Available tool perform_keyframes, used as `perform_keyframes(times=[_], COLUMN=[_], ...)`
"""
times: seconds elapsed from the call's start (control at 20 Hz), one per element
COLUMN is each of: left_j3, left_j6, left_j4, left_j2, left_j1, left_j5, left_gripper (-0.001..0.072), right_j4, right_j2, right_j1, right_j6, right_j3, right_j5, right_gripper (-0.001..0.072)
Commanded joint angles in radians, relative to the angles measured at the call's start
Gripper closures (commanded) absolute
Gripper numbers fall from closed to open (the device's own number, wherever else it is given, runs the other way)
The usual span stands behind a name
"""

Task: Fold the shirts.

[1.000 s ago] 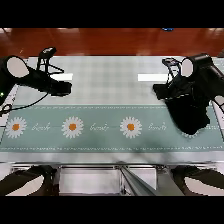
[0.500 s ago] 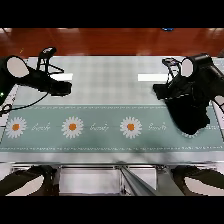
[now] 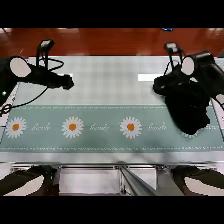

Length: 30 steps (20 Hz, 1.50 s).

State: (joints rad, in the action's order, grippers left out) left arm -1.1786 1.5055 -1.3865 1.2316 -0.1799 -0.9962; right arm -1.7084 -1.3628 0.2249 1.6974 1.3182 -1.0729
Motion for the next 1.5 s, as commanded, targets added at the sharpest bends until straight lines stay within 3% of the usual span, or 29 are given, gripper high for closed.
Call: perform_keyframes(times=[0.0,0.15,0.25,0.35,0.55,0.7,0.9,1.05,1.1,1.15,1.2,1.3,1.45], left_j3=[-0.047,-0.101,0.033,0.248,0.55,0.591,0.591,0.587,0.581,0.567,0.547,0.476,0.35], left_j6=[-0.012,0.159,0.218,0.217,0.212,0.153,0.153,0.153,0.153,0.152,0.148,0.097,0.096], left_j4=[-0.294,-0.373,-0.312,-0.233,-0.024,0.093,0.105,0.104,0.103,0.102,0.1,0.1,0.102], left_j2=[0.008,-0.008,-0.067,-0.165,-0.333,-0.337,-0.334,-0.335,-0.336,-0.34,-0.344,-0.357,-0.444], left_j1=[0.009,0.119,0.217,0.267,0.261,0.226,0.16,0.164,0.175,0.194,0.218,0.292,0.425], left_j5=[0.027,-0.124,-0.146,-0.058,0.113,0.132,0.145,0.149,0.148,0.143,0.131,0.098,0.106], left_gripper=[0.02,0.0201,0.0201,0.0201,0.0201,0.0201,0.0201,0.0201,0.0201,0.0201,0.0201,0.0202,0.0202], right_j4=[-0.155,-0.193,-0.038,0.109,0.142,0.148,0.293,0.319,0.319,0.32,0.327,0.39,0.417], right_j2=[0.0,0.002,0.016,0.055,0.071,0.025,-0.072,-0.122,-0.128,-0.128,-0.124,-0.097,0.018], right_j1=[-0.045,-0.217,-0.37,-0.503,-0.617,-0.63,-0.576,-0.503,-0.482,-0.468,-0.458,-0.459,-0.452], right_j6=[0.042,0.063,0.051,0.01,0.006,-0.006,-0.116,-0.14,-0.14,-0.14,-0.15,-0.206,-0.245], right_j3=[0.116,0.159,0.066,-0.083,-0.275,-0.296,-0.296,-0.296,-0.296,-0.296,-0.293,-0.261,-0.124], right_j5=[0.069,-0.09,-0.118,-0.048,0.03,0.081,0.109,0.095,0.089,0.081,0.06,0.01,-0.062], right_gripper=[0.0298,0.0298,0.0298,0.0298,0.0298,0.0298,0.0298,0.0301,0.0334,0.0464,0.0677,0.0686,0.0686])
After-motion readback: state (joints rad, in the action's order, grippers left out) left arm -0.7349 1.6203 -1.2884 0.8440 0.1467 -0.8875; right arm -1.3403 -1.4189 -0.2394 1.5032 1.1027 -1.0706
